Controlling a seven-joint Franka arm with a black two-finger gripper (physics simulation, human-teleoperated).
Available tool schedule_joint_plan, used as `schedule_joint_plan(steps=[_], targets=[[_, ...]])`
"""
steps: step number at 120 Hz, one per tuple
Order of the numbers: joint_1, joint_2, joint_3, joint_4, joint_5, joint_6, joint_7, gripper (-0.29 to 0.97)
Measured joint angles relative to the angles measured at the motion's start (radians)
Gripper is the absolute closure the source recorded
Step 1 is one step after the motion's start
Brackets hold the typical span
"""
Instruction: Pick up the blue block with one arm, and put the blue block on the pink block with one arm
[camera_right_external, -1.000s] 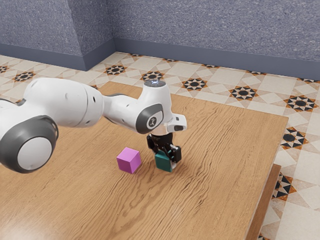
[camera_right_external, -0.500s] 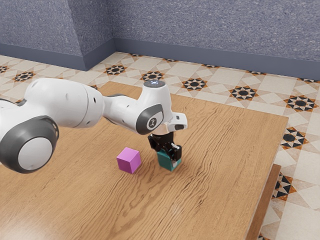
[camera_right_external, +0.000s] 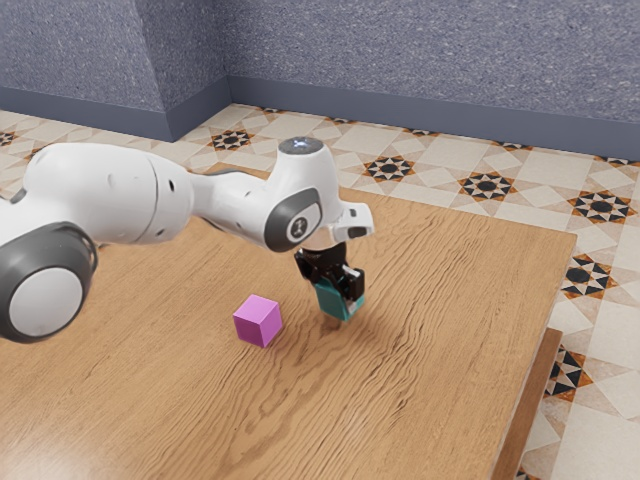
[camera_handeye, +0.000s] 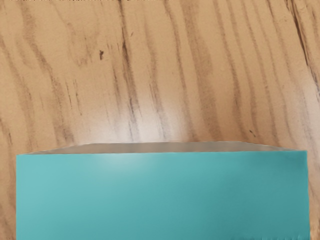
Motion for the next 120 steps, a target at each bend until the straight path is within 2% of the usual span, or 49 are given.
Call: schedule_joint_plan(steps=[68, 120], targets=[[0.07, -0.246, 0.027, -0.252, 0.035, -0.009, 0.018, 0.3], [0.089, -0.299, 0.047, -0.341, 0.038, -0.007, 0.062, 0.3]])
